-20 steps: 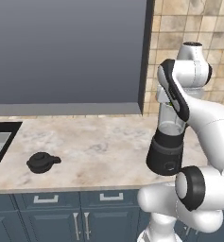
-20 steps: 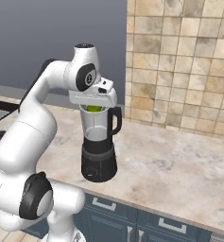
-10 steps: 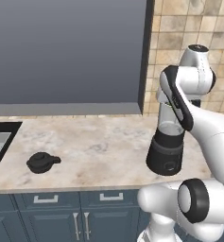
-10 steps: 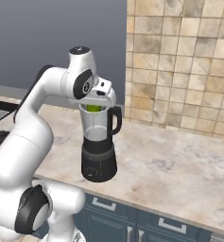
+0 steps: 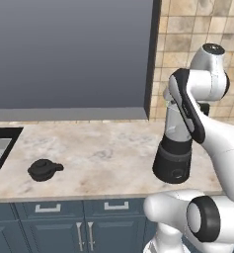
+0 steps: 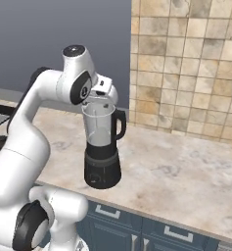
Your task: Grab the lime and lemon from the fridge, place them in the blender, close the lid, and turn on the blender to create a marinade.
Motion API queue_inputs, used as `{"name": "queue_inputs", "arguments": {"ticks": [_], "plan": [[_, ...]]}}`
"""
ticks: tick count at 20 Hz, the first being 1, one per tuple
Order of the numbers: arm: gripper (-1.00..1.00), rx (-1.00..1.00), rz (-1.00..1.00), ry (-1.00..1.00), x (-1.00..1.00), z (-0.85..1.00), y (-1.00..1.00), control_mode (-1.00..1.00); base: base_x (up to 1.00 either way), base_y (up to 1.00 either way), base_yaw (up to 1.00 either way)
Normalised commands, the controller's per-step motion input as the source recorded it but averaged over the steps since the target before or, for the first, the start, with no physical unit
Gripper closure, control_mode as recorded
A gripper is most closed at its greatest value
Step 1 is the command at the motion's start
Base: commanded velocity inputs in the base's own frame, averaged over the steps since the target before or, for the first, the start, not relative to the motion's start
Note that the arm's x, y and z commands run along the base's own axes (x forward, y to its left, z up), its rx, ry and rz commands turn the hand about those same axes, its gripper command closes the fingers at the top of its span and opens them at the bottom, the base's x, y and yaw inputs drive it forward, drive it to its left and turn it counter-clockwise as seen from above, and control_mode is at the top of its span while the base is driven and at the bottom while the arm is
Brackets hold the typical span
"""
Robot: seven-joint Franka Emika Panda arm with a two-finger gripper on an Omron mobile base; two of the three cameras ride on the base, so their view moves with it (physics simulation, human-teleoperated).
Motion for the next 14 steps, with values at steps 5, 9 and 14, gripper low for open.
{"name": "queue_inputs", "arguments": {"ticks": [5, 9, 14], "plan": [[-1.0, 0.0, 0.0, -0.1, -0.47, 0.31, 0.11, -1.0, 0.0, 0.0, 0.0], [-1.0, 0.0, 0.0, -0.13, -1.0, 0.01, 0.36, -1.0, 0.0, 0.0, 0.0], [-1.0, 0.0, 0.0, -0.09, -1.0, -0.09, 0.31, -1.0, 0.0, 0.0, 0.0]]}}
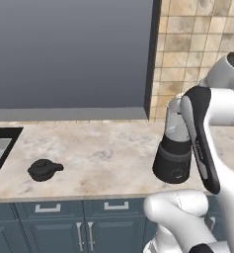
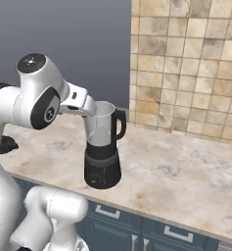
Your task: Grab the lime and lemon from the fridge, place them in the blender, close the lid, and turn on the blender to create a marinade.
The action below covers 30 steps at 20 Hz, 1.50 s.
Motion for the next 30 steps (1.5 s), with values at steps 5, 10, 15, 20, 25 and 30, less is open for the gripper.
{"name": "queue_inputs", "arguments": {"ticks": [5, 10, 15, 20, 25, 30], "plan": [[-1.0, 0.0, 0.0, 0.0, -0.88, -0.28, 0.12, -1.0, 0.0, 0.0, 0.0], [-1.0, 0.0, -0.01, 0.03, -0.47, -0.36, 0.04, -1.0, 0.0, 0.0, 0.0], [-1.0, 0.0, 0.0, 0.08, -0.04, -0.11, 0.08, -1.0, 0.0, 0.0, 0.0], [-1.0, 0.0, 0.0, 0.02, -0.02, 0.0, 0.0, -1.0, 0.0, 0.0, 0.0], [-1.0, 0.0, 0.0, 0.0, 0.0, 0.0, 0.0, 1.0, -0.82, 0.13, 0.19], [-1.0, 0.0, 0.0, 0.0, 0.0, 0.0, 0.0, 1.0, -0.75, 0.42, 0.55]]}}
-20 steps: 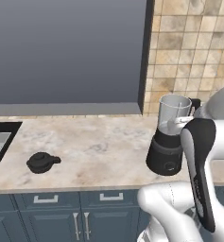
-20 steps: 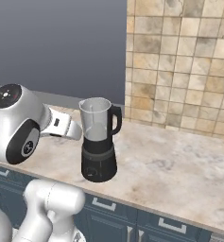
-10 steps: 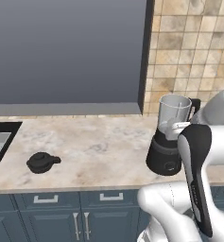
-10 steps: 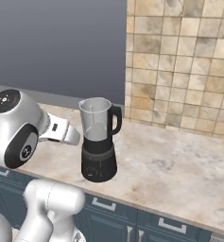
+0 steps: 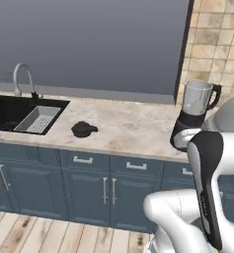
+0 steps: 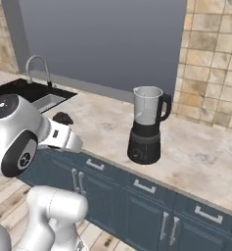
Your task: Grab the lime and lemon from the fridge, place them in the blender, close the lid, and turn on the blender to create a marinade.
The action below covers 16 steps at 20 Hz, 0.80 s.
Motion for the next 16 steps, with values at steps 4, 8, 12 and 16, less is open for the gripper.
{"name": "queue_inputs", "arguments": {"ticks": [4, 8, 12, 16], "plan": [[-1.0, 0.0, 0.0, 0.0, 0.0, 0.0, 0.0, 1.0, -0.28, 0.67, 0.73], [-1.0, 0.0, 0.0, 0.0, 0.0, 0.0, 0.0, 1.0, -0.07, 0.66, 0.84], [-1.0, 0.0, 0.0, 0.0, 0.0, 0.0, 0.0, 1.0, -0.09, 0.6, 0.85], [-1.0, 0.0, 0.0, 0.0, 0.0, 0.0, 0.0, 1.0, -0.05, 0.61, 0.84]]}}
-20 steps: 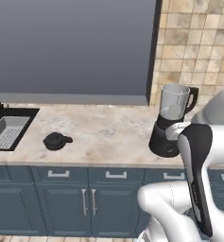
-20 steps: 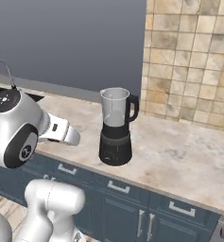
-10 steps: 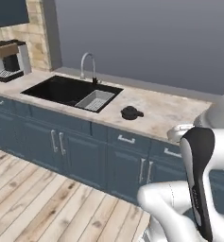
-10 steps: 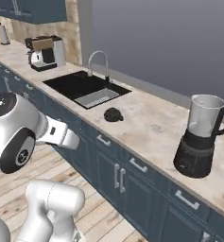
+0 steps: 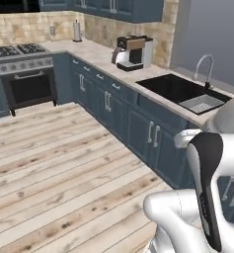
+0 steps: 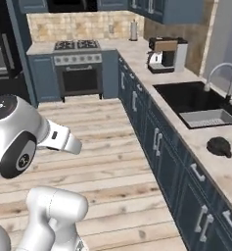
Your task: Grab the lime and lemon from the fridge, place them in the blender, close the lid, and turn on the blender to create a marinade.
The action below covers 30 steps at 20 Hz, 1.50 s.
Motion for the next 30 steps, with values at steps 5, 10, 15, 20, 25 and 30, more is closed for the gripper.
{"name": "queue_inputs", "arguments": {"ticks": [5, 10, 15, 20, 25, 30], "plan": [[-1.0, 0.0, 0.0, 0.0, 0.0, 0.0, 0.0, 1.0, 0.0, 0.67, 0.8], [-1.0, 0.0, 0.0, 0.0, 0.0, 0.0, 0.0, 1.0, 0.05, 0.61, 0.76], [-1.0, 0.0, 0.0, 0.0, 0.0, 0.0, 0.0, 1.0, 0.98, -0.13, 0.54], [-1.0, 0.0, 0.0, 0.0, 0.0, 0.0, 0.0, 1.0, 1.0, -0.39, 0.39], [-1.0, 0.0, 0.0, 0.0, 0.0, 0.0, 0.0, 1.0, 1.0, -0.41, 0.19], [-1.0, 0.0, 0.0, 0.0, 0.0, 0.0, 0.0, 1.0, 1.0, -0.34, 0.03]]}}
